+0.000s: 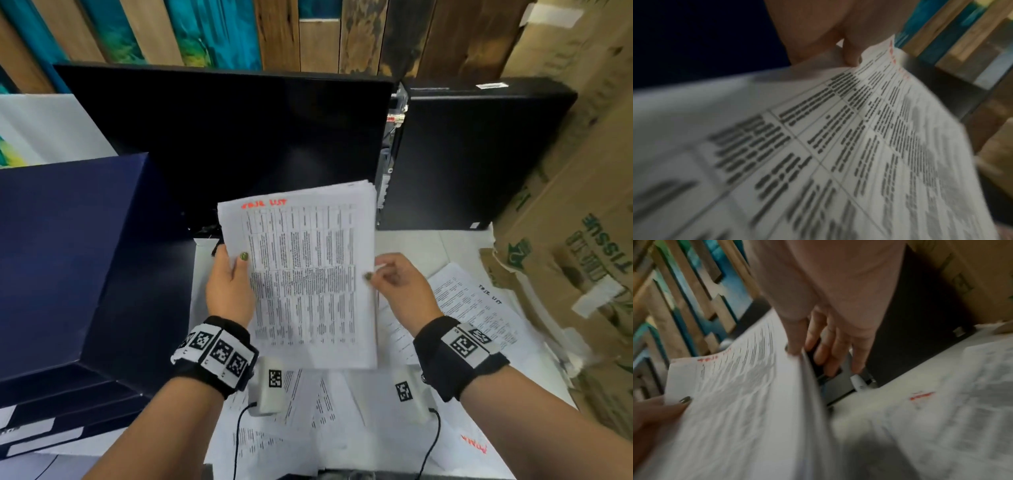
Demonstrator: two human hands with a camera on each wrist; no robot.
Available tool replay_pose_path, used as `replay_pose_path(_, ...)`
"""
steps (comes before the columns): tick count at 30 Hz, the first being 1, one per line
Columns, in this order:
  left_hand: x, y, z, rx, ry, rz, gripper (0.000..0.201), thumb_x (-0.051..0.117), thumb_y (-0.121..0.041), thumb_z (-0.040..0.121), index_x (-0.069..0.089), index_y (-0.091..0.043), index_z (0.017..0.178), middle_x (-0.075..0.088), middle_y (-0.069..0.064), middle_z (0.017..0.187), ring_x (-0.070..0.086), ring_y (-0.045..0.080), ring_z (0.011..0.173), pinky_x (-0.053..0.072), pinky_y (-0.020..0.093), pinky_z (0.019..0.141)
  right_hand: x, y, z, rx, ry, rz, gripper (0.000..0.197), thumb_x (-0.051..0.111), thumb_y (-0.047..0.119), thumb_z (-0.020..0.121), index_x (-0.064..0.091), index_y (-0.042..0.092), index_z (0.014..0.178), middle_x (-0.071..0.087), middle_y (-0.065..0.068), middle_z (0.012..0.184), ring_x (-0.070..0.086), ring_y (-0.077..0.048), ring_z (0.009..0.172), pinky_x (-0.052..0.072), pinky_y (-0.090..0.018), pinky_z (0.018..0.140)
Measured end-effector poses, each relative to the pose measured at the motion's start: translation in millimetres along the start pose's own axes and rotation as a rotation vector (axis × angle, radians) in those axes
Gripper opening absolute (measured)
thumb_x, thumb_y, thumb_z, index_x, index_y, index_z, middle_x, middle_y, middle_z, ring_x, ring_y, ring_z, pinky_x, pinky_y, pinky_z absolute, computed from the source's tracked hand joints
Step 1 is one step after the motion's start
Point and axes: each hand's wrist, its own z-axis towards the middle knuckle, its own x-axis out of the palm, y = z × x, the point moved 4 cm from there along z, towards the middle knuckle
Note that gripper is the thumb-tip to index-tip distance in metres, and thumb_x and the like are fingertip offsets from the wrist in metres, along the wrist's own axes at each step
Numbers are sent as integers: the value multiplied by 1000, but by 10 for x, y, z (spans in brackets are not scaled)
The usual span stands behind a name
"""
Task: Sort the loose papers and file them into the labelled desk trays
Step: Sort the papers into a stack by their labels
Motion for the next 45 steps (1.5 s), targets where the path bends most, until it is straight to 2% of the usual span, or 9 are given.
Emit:
replay_pose_path(4, 34, 528, 99, -116, 67, 312, 24, 40, -12, 98, 51, -5, 119, 61, 19, 110, 57, 37, 101, 44, 45, 88, -288, -587, -38, 206, 71, -542, 30, 67, 20, 83, 57, 22, 111, 55, -5, 115, 57, -21, 105, 43, -28, 85)
replay_pose_path(8, 93, 978, 82, -247, 204, 508, 40, 38, -8, 98, 40, -4, 137, 53, 22, 130, 51, 38, 118, 40, 43, 98, -486, -1025, -234, 414, 174, -1034, 88, 65, 56, 76, 19, 31, 146, 13, -9, 155, 17, -29, 143, 24, -59, 110)
replay_pose_path(12, 85, 1196, 142, -330, 209, 613, 41, 38, -1, 95, 40, -2, 135, 55, 26, 124, 53, 40, 113, 42, 42, 94, -471, -1211, -329, 401, 302, -1010, 103, 62, 66, 72, -1, 39, 149, -14, -1, 158, -11, -27, 145, 9, -66, 110)
replay_pose_path(18, 137, 1146, 164, -277, 75, 795, 58, 58, -15, 84, 35, -23, 138, 38, 13, 136, 39, 33, 124, 37, 47, 105, -462, -1203, -353, 241, 444, -995, 104, 71, 58, 67, 7, 44, 147, -8, 7, 158, -10, -20, 146, 0, -64, 111)
replay_pose_path(24, 899, 856, -126, -6, 444, 637, 28, 50, -8, 91, 63, -25, 109, 48, 5, 124, 50, 19, 106, 42, 24, 89, -597, -1174, -426, 188, 536, -882, 92, 75, 44, 70, 20, 46, 144, 7, 15, 156, 1, -12, 146, -2, -59, 113)
replay_pose_path(30, 1582, 809, -587, -74, 907, 513, 30, 50, -12, 95, 61, -13, 123, 56, 0, 124, 51, 16, 119, 35, 16, 99, -1276, -1239, -279, 507, -196, -667, 65, 64, 34, 84, 37, 21, 142, 41, -10, 141, 44, -29, 125, 40, -43, 104)
replay_pose_path(36, 1817, 842, -686, -36, 1009, 538, 25, 45, -1, 92, 64, -17, 89, 45, -9, 68, 48, 5, 68, 35, 1, 58, -1587, -1533, -271, 756, -305, -435, 72, 70, 35, 80, 39, 9, 139, 53, -17, 129, 50, -33, 119, 44, -36, 94)
replay_pose_path(41, 1880, 884, -697, 54, 1046, 694, 38, 36, -4, 93, 66, -15, 114, 53, 5, 96, 58, 23, 100, 37, 14, 76, -1607, -1500, -202, 682, -261, -407, 31, 66, 27, 86, 61, 1, 103, 64, -13, 99, 58, -29, 83, 46, -33, 75)
replay_pose_path(45, 1904, 859, -604, -10, 952, 647, 40, 34, -6, 95, 59, -17, 123, 54, 1, 131, 55, 16, 111, 39, 12, 83, -1648, -1455, -164, 629, -273, -446, 28, 57, 16, 91, 58, -1, 114, 65, -19, 109, 60, -33, 96, 46, -34, 82)
